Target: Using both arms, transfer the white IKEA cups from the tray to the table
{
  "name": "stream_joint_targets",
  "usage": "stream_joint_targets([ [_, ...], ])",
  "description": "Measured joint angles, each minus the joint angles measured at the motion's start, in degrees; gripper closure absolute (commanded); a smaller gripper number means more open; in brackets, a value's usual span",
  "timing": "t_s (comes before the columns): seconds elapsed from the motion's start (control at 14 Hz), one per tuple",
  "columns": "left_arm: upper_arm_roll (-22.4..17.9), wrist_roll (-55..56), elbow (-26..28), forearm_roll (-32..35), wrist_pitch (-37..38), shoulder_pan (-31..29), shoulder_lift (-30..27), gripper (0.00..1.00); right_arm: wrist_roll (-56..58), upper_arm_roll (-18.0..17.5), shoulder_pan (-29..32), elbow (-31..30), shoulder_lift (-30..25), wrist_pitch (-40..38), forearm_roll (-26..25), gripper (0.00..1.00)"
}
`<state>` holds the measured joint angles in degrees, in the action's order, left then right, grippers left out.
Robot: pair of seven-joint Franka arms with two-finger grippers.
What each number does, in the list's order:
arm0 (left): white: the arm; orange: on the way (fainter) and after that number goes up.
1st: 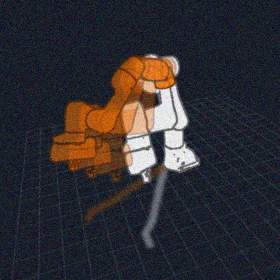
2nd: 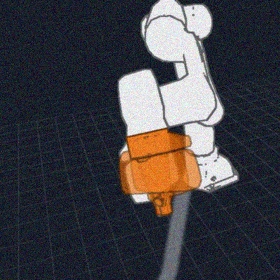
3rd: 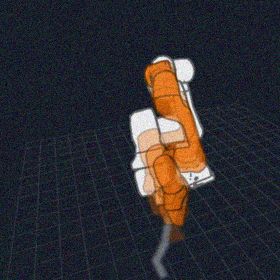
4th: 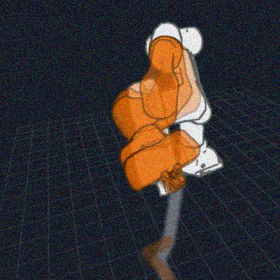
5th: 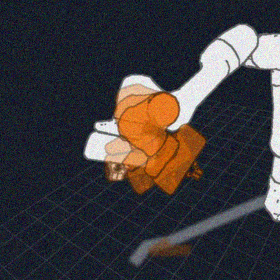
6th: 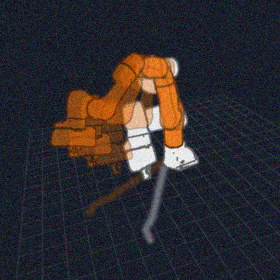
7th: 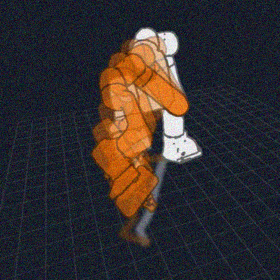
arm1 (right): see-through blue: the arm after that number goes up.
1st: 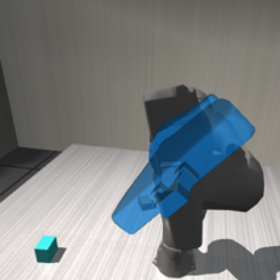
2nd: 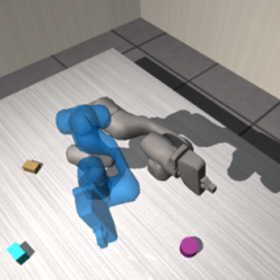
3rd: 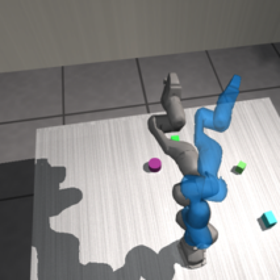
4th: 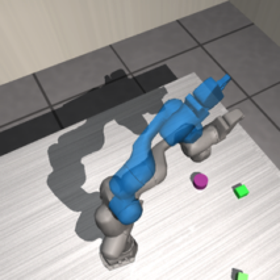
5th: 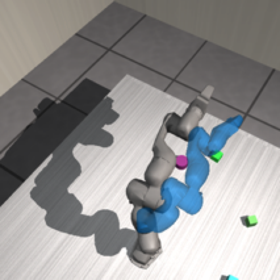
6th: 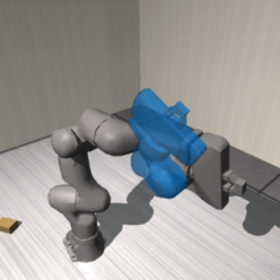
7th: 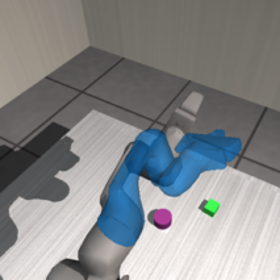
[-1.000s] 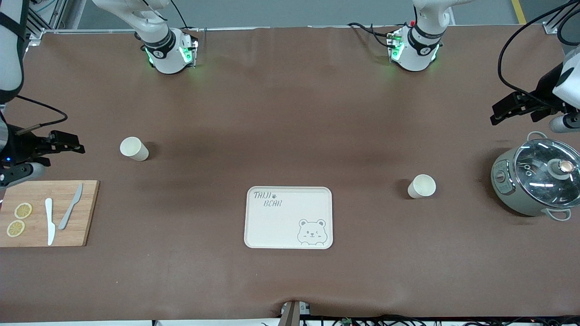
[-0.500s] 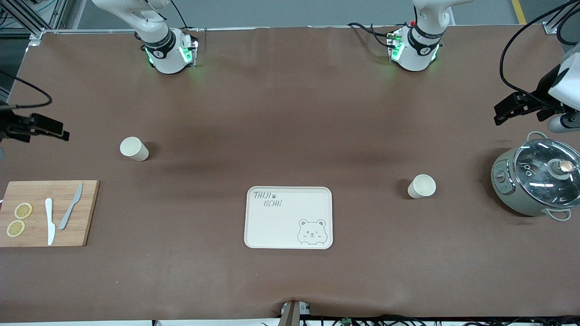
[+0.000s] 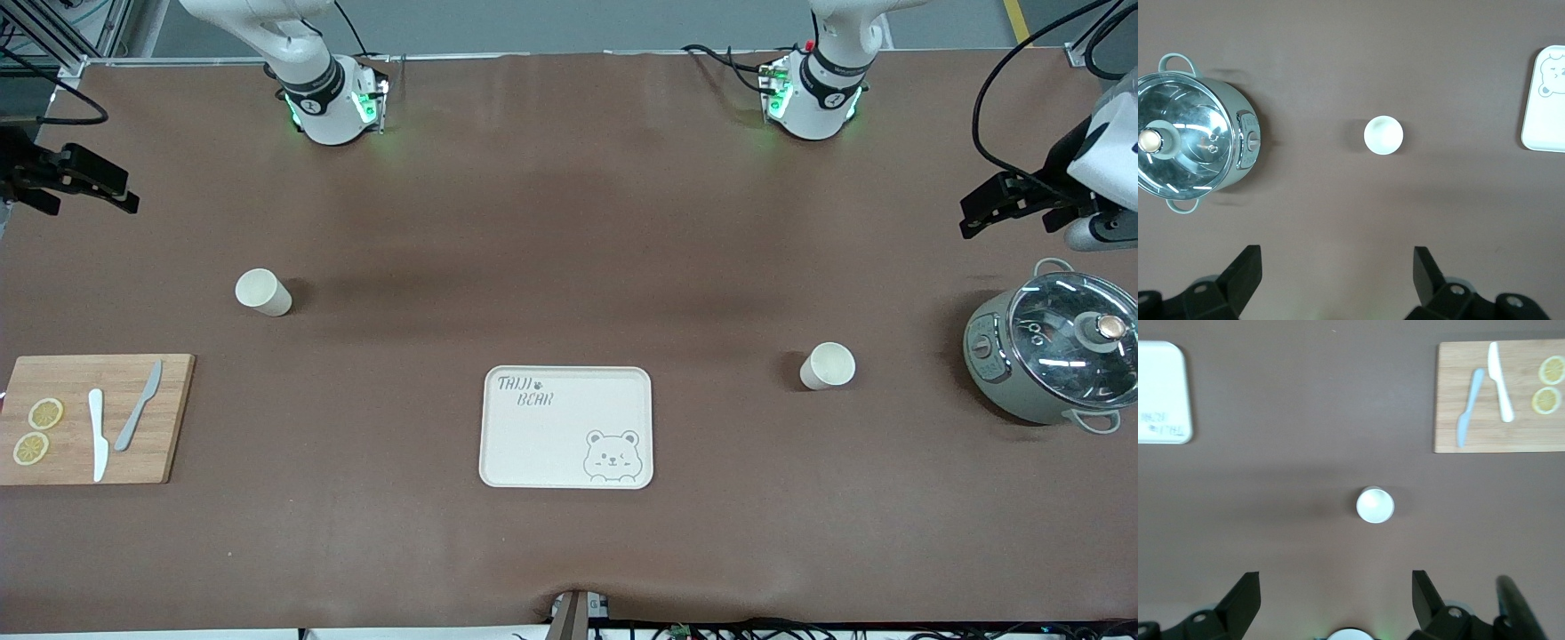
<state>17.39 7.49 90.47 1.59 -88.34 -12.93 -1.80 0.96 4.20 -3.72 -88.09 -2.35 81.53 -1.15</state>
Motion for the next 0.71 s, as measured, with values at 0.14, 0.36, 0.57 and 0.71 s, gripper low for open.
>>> stream_joint_targets([
  [0.14, 0.05, 0.0, 0.41, -0.23, 0.05, 0.02, -0.72, 0.0, -0.94, -0.86, -0.67, -0.03, 0.0, 1.2, -2.01, 0.0],
  [0.36, 0.06, -0.86, 0.64, -0.23, 0.05, -0.01, -0.88, 0.0, -0.84, -0.05, 0.17, -0.14, 0.0, 3.36, 0.24, 0.0],
  [0.57, 0.05, -1.08, 0.64, -0.23, 0.05, -0.03, -0.9, 0.0, 1.26, 0.22, 0.56, -0.16, 0.0, 3.36, 0.78, 0.0],
  [0.71, 0.05, -1.13, 0.5, -0.23, 0.04, -0.03, -0.95, 0.0, 1.9, 0.17, 0.58, -0.17, 0.0, 3.32, 0.78, 0.0],
])
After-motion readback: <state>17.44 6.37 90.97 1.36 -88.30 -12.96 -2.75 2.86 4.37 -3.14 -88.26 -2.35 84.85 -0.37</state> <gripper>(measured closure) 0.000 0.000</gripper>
